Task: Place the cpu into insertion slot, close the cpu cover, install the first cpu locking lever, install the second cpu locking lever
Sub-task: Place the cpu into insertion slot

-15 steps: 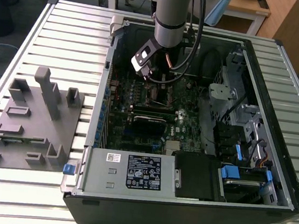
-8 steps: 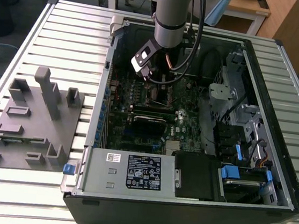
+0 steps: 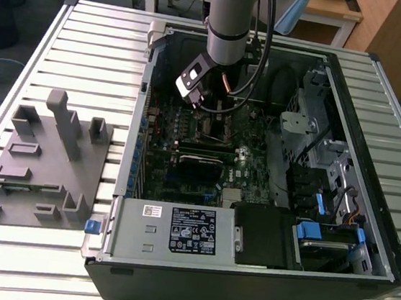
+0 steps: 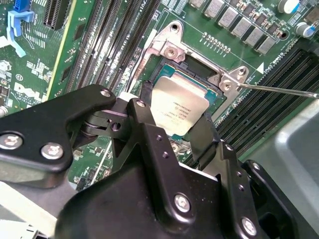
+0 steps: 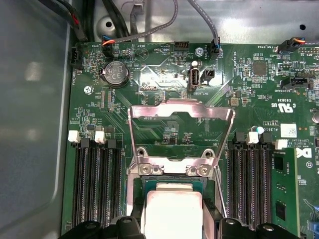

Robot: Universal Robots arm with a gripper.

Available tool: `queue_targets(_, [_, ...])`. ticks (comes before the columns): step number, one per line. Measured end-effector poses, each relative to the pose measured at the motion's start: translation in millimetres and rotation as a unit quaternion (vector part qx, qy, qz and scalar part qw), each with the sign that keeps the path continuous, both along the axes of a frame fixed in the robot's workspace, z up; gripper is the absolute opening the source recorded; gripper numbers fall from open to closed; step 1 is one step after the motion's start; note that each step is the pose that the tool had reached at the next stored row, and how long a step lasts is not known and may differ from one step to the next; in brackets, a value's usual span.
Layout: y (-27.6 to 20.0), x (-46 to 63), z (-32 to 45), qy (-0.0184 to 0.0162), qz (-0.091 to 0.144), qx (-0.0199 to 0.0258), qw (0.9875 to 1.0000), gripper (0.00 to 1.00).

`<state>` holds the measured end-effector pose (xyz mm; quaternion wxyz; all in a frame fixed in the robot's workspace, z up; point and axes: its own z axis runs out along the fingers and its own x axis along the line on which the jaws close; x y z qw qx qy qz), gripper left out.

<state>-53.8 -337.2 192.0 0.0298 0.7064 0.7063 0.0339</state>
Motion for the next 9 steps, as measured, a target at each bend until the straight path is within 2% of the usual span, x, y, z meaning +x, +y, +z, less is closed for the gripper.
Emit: queue_targets(9, [0.0, 0.0, -0.1, 0.0, 0.0, 0.0, 1.0, 0.54])
